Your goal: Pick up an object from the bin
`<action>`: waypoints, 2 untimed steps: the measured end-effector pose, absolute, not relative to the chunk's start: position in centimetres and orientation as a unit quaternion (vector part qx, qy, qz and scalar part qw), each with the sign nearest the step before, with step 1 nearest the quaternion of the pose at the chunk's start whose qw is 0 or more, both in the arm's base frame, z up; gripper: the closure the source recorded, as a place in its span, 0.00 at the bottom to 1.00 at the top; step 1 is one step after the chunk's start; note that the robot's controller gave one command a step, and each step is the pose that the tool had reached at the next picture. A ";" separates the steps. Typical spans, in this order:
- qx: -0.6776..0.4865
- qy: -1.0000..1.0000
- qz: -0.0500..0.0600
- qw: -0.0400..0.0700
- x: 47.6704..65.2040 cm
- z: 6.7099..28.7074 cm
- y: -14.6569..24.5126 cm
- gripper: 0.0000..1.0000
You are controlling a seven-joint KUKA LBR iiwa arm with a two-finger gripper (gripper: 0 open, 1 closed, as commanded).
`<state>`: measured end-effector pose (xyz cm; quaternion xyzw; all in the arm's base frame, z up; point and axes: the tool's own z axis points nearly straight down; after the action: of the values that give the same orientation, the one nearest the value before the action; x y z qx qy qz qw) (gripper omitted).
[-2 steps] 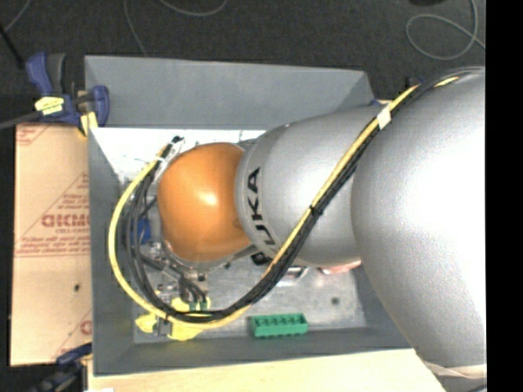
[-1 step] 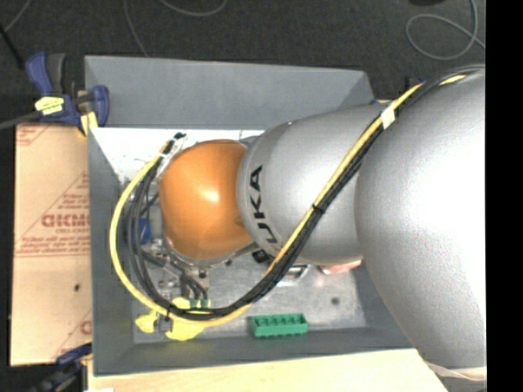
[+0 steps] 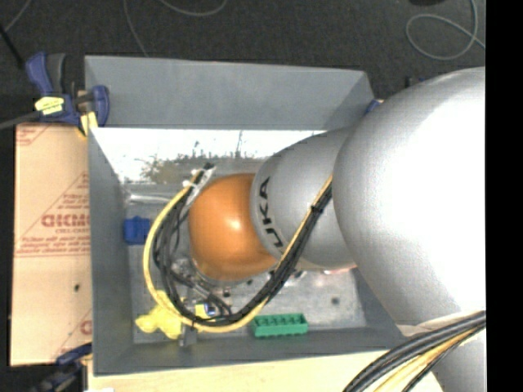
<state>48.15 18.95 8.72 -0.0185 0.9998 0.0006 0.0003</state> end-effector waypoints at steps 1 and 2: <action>-0.038 0.999 0.000 0.001 48.2 8.4 17.9 0.00; -0.102 0.995 0.001 0.002 47.8 10.0 19.0 0.00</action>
Offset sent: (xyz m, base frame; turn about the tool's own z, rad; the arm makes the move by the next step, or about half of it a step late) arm -0.0049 0.0015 0.0128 -0.1674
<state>47.80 18.98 10.02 -0.1021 0.9948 0.0010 0.0020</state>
